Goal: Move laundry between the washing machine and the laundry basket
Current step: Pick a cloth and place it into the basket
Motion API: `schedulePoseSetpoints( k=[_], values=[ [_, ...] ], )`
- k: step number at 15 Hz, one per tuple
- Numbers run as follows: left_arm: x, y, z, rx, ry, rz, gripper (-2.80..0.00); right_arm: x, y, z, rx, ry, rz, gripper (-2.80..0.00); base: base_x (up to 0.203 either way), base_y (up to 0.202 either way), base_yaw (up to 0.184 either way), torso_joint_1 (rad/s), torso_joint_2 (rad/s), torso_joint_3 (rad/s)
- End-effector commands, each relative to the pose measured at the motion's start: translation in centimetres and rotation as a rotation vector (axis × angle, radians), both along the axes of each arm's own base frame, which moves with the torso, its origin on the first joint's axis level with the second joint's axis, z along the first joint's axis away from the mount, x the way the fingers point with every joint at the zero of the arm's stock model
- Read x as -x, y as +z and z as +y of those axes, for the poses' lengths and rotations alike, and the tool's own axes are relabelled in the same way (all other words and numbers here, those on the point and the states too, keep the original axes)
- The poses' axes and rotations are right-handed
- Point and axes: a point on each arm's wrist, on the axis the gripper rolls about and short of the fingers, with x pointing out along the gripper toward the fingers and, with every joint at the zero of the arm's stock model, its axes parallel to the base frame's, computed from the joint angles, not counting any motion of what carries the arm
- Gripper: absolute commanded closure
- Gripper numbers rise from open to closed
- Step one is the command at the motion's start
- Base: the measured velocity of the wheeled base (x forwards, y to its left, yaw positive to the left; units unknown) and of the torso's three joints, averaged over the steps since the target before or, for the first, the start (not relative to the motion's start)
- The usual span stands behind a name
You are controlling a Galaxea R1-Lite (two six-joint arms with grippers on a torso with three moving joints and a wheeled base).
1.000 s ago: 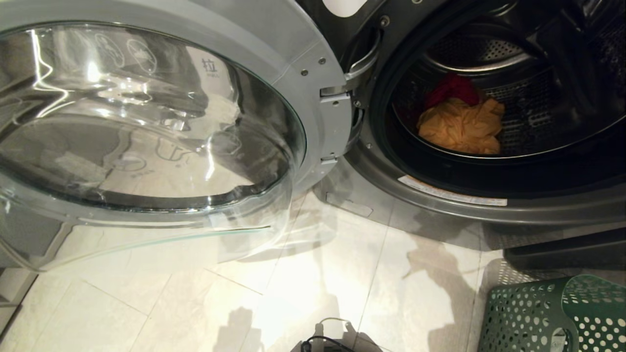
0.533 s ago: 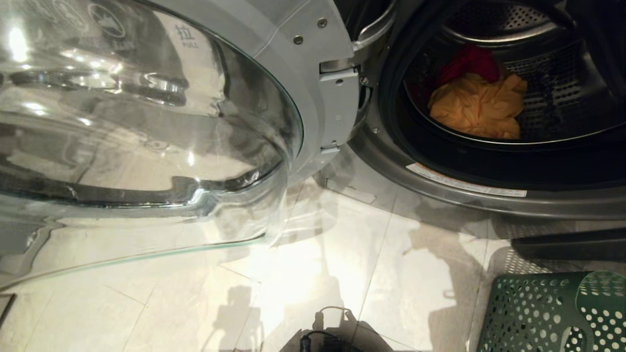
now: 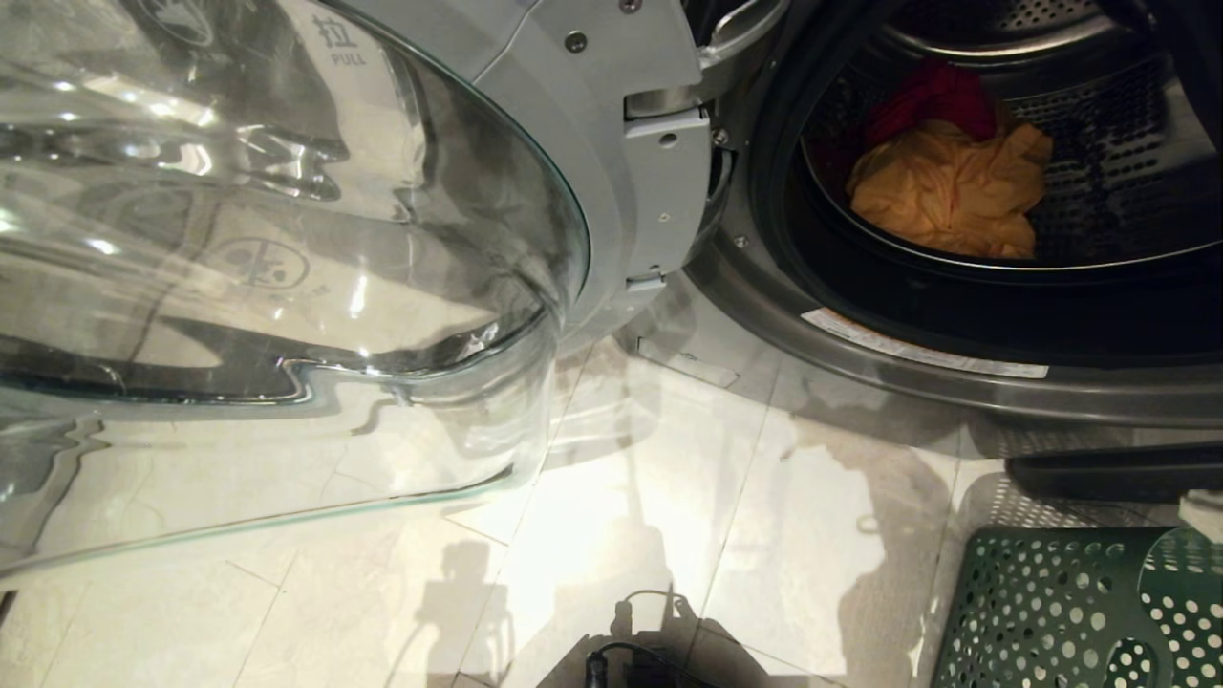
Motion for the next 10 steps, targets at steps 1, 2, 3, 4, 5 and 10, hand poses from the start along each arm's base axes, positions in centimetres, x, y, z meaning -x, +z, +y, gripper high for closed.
schedulePoseSetpoints(
  k=[1,2,3,4,5,10],
  values=[
    [0.0,0.0,0.0,0.0,0.0,0.0,0.0,-3.2,-0.3,0.8,0.006,-0.02,-0.009,0.0,0.0,0.0,0.0,0.0,0.0,0.0],
    [0.0,0.0,0.0,0.0,0.0,0.0,0.0,-4.2,-0.3,1.1,0.007,-0.034,-0.021,0.0,0.0,0.0,0.0,0.0,0.0,0.0],
    [0.0,0.0,0.0,0.0,0.0,0.0,0.0,-5.1,-0.3,1.3,0.007,-0.046,-0.032,0.0,0.0,0.0,0.0,0.0,0.0,0.0],
    [0.0,0.0,0.0,0.0,0.0,0.001,0.0,-6.0,-0.3,1.5,0.005,-0.057,-0.046,0.0,0.0,0.0,0.0,0.0,0.0,0.0],
    [0.0,0.0,0.0,0.0,0.0,0.0,0.0,-6.8,-0.4,1.7,0.004,-0.063,-0.056,0.0,0.0,0.0,0.0,0.0,0.0,0.0],
    [0.0,0.0,0.0,0.0,0.0,0.0,0.0,-10.7,-0.5,2.7,-0.01,-0.081,-0.115,0.0,0.0,0.0,0.0,0.0,0.0,0.0]
  ],
)
